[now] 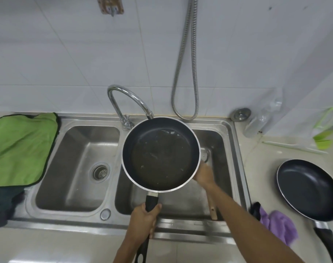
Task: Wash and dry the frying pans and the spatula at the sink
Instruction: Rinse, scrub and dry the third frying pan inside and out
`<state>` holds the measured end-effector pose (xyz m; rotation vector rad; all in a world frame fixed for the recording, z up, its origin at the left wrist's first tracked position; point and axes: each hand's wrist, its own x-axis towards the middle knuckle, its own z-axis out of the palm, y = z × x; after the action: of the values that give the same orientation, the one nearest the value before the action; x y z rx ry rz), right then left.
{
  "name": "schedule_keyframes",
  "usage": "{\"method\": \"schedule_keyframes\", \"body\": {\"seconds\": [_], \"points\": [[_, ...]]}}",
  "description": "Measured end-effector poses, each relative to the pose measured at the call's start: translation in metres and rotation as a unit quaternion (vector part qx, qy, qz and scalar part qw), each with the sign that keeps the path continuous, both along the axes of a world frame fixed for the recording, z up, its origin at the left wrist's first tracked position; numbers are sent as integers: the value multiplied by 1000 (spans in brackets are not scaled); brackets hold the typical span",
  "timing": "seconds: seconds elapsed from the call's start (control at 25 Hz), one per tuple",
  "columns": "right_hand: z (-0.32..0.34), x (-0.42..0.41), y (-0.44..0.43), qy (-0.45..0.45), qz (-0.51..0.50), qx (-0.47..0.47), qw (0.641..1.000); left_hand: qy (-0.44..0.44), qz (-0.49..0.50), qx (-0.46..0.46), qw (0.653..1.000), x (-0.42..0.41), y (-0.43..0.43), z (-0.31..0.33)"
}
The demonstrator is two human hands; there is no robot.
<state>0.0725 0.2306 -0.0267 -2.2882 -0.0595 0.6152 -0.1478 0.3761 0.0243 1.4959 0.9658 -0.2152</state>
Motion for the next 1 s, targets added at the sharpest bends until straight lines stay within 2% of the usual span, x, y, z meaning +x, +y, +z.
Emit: {"method": "schedule_keyframes", "body": {"seconds": [0.12,0.24,0.28,0.4,0.44,0.52,0.56,0.6,0.64,0.68,0.72,0.76,0.88,1.0], "points": [[21,52,-55,-104,-15,-113,988,5,-4,-2,1000,8,-8,-11],[14,90,-123,-239,-18,-259,935,4,-9,-17,1000,19,-24,-16],[11,96,-139,-252,-3,-302,920,3,-7,-23,1000,23,-30,-17],[5,95,-153,-167,22,-373,912,-1,1,-39,999,33,-48,-18],[12,83,-143,-177,29,-375,909,-5,2,-46,999,36,-53,-17],[33,41,-115,-224,90,-299,923,-18,5,-70,997,42,-62,-12],[47,11,-101,-194,122,-208,951,-27,6,-82,996,43,-65,-10],[59,-21,-91,-116,141,-129,975,-40,6,-91,995,45,-69,-7],[73,-52,-82,14,141,-58,988,-51,3,-91,995,46,-73,-4],[79,-80,-76,137,106,2,985,-61,0,-91,994,47,-78,-3],[79,-101,-73,207,64,43,975,-70,-4,-91,993,48,-84,-2],[77,-116,-72,230,37,64,970,-80,-3,-95,992,47,-90,-2],[68,-136,-72,192,9,70,979,-89,12,-134,987,46,-102,-3],[72,-150,-70,204,-52,104,972,-84,40,-183,979,45,-107,-7]]}}
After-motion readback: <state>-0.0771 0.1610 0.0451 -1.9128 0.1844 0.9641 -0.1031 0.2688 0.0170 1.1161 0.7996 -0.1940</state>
